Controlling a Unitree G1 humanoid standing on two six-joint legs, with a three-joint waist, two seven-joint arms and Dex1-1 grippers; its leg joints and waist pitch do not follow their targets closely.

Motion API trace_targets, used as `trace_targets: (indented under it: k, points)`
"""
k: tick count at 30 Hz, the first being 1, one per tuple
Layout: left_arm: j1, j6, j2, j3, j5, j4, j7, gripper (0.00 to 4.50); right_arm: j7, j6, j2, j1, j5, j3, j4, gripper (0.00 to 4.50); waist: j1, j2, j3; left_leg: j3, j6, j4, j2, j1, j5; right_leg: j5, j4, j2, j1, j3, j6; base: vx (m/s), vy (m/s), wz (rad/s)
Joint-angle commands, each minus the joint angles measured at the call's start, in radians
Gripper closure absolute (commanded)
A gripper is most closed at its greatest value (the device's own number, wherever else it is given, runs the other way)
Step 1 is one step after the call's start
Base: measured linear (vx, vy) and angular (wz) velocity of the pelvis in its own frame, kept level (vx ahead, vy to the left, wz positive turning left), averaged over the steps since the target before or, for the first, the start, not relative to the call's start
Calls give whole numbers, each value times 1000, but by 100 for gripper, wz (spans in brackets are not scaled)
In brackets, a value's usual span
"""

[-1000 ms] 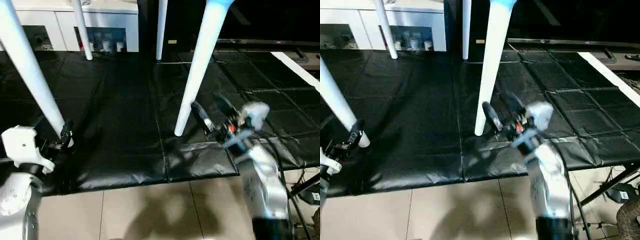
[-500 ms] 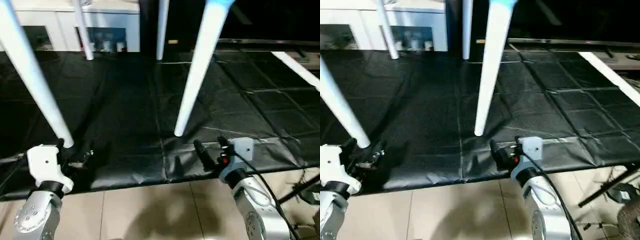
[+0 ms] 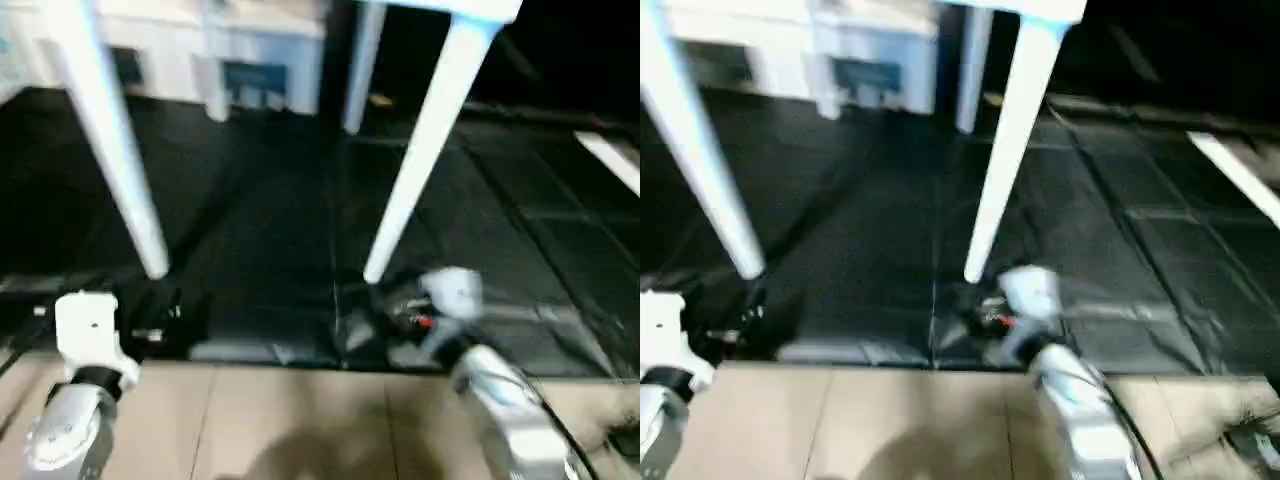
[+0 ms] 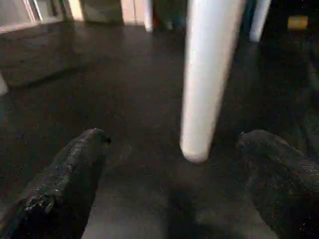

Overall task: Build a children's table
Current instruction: Flip table

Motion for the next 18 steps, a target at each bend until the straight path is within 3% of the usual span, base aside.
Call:
trace_targets:
  k: [1,2,3,4,5,6,7,8,9,12,15,16,18]
  points:
    - [-11,-7,17,7,19,-13,2,18,-52,37,20,8,-6,-4,-35,0,27,5,-28,-13,49,-44,29,-37,-38,-176,-170,-204,53,155,54,0,0,0]
    - [-12,-2,20,8,18,-13,3,18,-73,38,19,10,-29,-4,-33,0,24,23,-32,-8,49,-85,33,-22,-5,-74,-157,-164,49,120,-25,0,0,0]
    - [-14,1,21,9,17,-13,3,18,-86,34,17,11,-45,-3,-31,0,12,58,-53,-5,70,-141,66,42,52,72,-122,-85,24,47,-106,17,103,7]
    - [-15,0,21,10,16,-12,3,18,-96,22,16,11,-57,-3,-28,0,-5,57,-56,-20,106,-142,92,67,72,134,-77,-48,-3,31,-116,17,103,7]
    - [-14,-25,30,5,12,-3,-15,18,-83,25,13,9,-41,-4,-24,0,-18,78,-57,-37,104,-153,129,69,28,135,-62,-58,-12,30,-127,11,116,7]
    - [-14,-30,31,4,11,-2,-18,18,-82,24,14,9,-38,-5,-23,0,-24,72,-49,-20,66,-163,111,50,-97,134,-82,-76,2,38,-132,3,76,-2]
    - [-13,-39,35,1,11,3,-24,18,-77,26,14,6,-25,-7,-20,0,-22,67,-49,1,18,-164,84,42,-171,154,-101,-90,14,45,-136,3,76,-2]
    - [-14,-41,36,-1,13,6,-24,18,-76,19,10,4,-28,-6,-18,0,-25,59,-48,9,4,-163,75,36,-179,169,-106,-95,21,50,-130,-8,53,-7]
    - [-14,-41,36,-1,13,6,-24,18,-76,19,10,4,-28,-6,-18,0,-26,58,-43,18,-29,-167,68,33,-207,150,-115,-101,22,57,-112,0,0,0]
    - [-14,-41,36,-1,13,6,-24,18,-76,19,10,4,-28,-6,-18,0,-50,49,-34,27,-77,-179,65,36,-322,-40,-134,-107,20,64,-80,0,0,0]
    - [-14,-41,36,-1,13,6,-24,18,-76,19,10,4,-28,-6,-18,0,-62,44,-30,33,-91,-184,65,33,-359,-185,-148,-108,16,65,-61,0,0,0]
    - [-14,-41,36,-1,13,6,-24,18,-76,19,10,4,-28,-6,-18,0,-63,42,-30,36,-89,-182,66,35,-355,-213,-151,-109,12,68,-56,0,0,0]
    - [-14,-41,36,-1,13,6,-24,18,-76,19,10,4,-28,-6,-18,0,-64,40,-33,40,-83,-179,67,35,-315,-175,-149,-109,12,72,-57,0,0,0]
